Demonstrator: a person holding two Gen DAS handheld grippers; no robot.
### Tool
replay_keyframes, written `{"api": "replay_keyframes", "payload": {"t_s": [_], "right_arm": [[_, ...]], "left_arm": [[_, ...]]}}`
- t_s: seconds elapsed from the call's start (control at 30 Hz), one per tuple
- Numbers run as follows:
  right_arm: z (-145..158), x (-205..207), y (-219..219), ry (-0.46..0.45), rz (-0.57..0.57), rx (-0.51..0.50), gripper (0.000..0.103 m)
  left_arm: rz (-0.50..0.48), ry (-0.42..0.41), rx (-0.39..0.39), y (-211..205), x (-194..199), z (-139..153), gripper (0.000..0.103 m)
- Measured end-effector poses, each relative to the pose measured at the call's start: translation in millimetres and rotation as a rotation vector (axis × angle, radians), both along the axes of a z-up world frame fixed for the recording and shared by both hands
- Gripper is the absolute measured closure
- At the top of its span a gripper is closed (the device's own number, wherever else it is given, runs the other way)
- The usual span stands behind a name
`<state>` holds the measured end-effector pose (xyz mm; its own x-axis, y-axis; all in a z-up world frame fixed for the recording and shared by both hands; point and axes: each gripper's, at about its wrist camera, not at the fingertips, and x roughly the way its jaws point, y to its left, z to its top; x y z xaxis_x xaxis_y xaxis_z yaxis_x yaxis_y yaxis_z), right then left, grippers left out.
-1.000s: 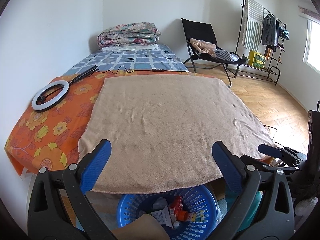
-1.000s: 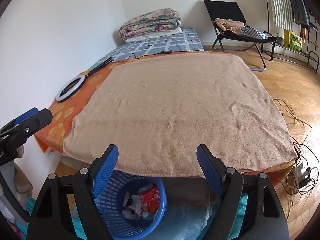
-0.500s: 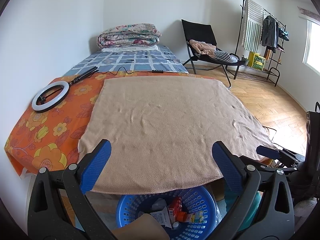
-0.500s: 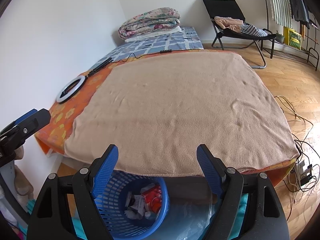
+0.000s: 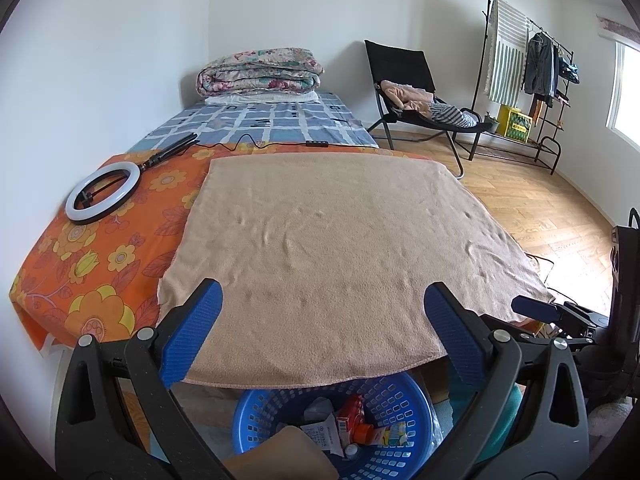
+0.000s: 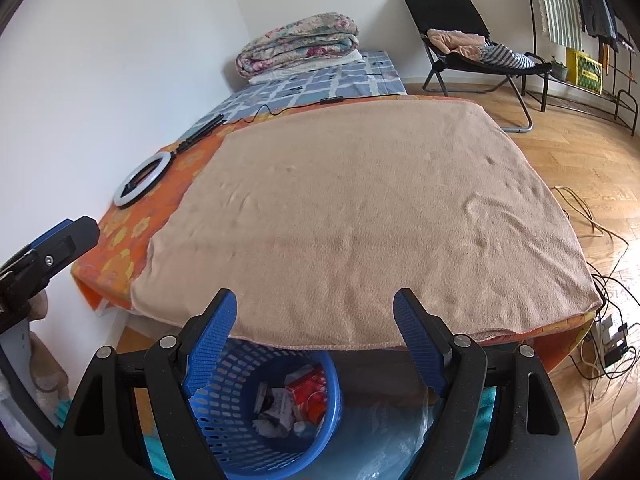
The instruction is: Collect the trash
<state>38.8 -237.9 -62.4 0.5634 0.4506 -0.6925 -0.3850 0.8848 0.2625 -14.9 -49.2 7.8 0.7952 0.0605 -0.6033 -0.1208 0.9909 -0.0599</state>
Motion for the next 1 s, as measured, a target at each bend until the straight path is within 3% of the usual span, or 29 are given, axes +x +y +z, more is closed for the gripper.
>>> {"api": "replay_keyframes", "payload": {"t_s": [1.0], "right_arm": [[-9.1, 0.2, 0.5, 0.047, -0.002, 0.039, 0.022]], "left_arm": [[0.007, 0.001, -0.001, 3.0, -3.4, -1.9, 0.001]]}}
